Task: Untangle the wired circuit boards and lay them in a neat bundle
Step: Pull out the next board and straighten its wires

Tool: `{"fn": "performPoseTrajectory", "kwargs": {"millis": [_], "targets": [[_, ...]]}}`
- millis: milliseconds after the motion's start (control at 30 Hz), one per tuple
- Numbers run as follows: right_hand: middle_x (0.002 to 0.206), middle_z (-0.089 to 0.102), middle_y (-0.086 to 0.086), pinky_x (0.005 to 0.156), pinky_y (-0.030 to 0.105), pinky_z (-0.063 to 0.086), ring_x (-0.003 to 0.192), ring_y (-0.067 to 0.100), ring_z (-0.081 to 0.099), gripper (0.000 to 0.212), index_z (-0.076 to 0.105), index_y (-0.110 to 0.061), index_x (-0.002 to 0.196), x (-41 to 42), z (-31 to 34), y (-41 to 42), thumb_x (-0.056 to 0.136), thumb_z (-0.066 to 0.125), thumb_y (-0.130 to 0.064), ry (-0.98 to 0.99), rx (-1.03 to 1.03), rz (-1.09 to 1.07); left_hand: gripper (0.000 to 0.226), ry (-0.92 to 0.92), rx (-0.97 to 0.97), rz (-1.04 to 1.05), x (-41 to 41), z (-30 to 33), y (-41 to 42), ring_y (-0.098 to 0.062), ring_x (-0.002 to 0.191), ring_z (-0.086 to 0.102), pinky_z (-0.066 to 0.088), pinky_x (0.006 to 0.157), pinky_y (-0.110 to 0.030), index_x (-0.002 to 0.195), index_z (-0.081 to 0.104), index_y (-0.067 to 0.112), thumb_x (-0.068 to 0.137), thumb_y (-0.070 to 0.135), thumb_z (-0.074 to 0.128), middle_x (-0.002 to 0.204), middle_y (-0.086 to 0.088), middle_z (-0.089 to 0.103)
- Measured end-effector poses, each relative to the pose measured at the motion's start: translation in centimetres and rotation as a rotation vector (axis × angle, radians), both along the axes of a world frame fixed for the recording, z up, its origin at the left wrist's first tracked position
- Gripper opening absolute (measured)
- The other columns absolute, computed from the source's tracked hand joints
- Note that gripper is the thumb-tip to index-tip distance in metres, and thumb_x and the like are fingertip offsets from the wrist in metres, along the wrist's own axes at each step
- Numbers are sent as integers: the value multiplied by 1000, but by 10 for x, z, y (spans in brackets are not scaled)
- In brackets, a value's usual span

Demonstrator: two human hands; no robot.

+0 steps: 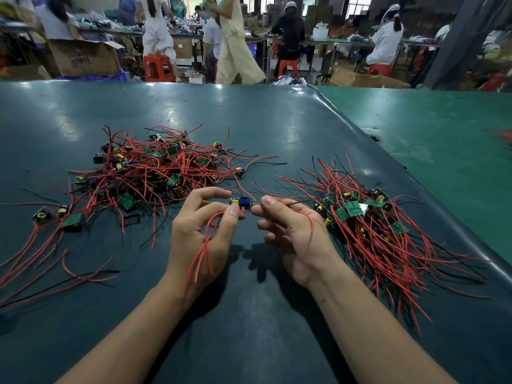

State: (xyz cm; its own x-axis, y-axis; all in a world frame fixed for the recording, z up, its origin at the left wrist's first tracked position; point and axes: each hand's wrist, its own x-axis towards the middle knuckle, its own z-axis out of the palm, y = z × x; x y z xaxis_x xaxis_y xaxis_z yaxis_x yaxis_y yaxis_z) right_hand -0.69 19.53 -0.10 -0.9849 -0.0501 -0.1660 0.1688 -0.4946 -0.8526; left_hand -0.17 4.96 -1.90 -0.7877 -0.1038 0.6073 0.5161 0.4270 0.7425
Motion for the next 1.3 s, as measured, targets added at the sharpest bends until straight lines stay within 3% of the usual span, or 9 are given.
{"fn": "performPoseTrajectory", "kwargs": {"millis": [133,200,267,333,533,700,933,1033,1300], "targets": [[77,75,6,43,15,43,52,8,63,4,66,-12,84,-1,0,-2,87,69,-12,4,13,23,17,-106,176,-25,-2,1,1,-12,84,67,54,71,-24,80,68,10,91,19,57,97,-4,66],[79,75,7,43,15,44,54,8,64,3,67,-11,86,0,0,-2,87,69,-12,6,13,42,4,-294,470,-108,-5,4,1,-17,73,70,57,63,-26,93,56,6,95,9,57,97,-9,69],[80,76,7,43,14,44,55,8,66,2,68,-10,88,1,0,-2,87,69,-11,6,15,74,8,-525,768,-236,-8,10,1,-21,67,70,58,59,-26,104,52,6,97,8,51,95,-17,67],[79,75,7,43,14,44,55,8,65,3,68,-9,88,1,-1,-3,86,69,-11,9,27,91,16,-638,858,-316,-9,11,0,-19,61,68,56,57,-24,108,59,5,96,11,49,87,-15,68],[79,76,4,45,14,45,55,5,63,10,71,-8,89,-2,-2,1,84,70,-16,22,13,-22,37,-596,1048,-447,-8,13,-7,-16,70,72,57,63,-21,111,65,5,74,11,62,82,-10,73],[75,75,4,43,14,44,51,5,60,13,73,-8,84,-3,-5,0,88,69,-20,-13,18,-63,31,-627,1119,-530,-10,12,-7,-20,79,74,58,67,-23,105,64,5,74,6,62,90,-13,74],[64,68,6,43,16,42,48,8,56,9,73,-8,76,-1,-9,-6,84,73,-11,37,97,-8,22,-631,821,-358,-9,6,1,-10,63,69,55,59,-18,91,69,13,70,19,72,80,-4,74],[67,70,8,43,16,44,49,9,58,5,72,-7,79,-3,-5,-2,84,72,-6,86,107,-19,14,-610,937,-332,-12,9,-3,-7,58,67,54,56,-16,82,71,13,69,18,71,73,-1,73],[66,71,6,41,16,42,46,6,54,16,72,-4,79,-8,1,10,89,68,-16,145,101,-213,11,-483,1068,-245,-13,10,-5,-6,57,66,54,57,-16,87,68,10,77,12,67,65,2,69]]}}
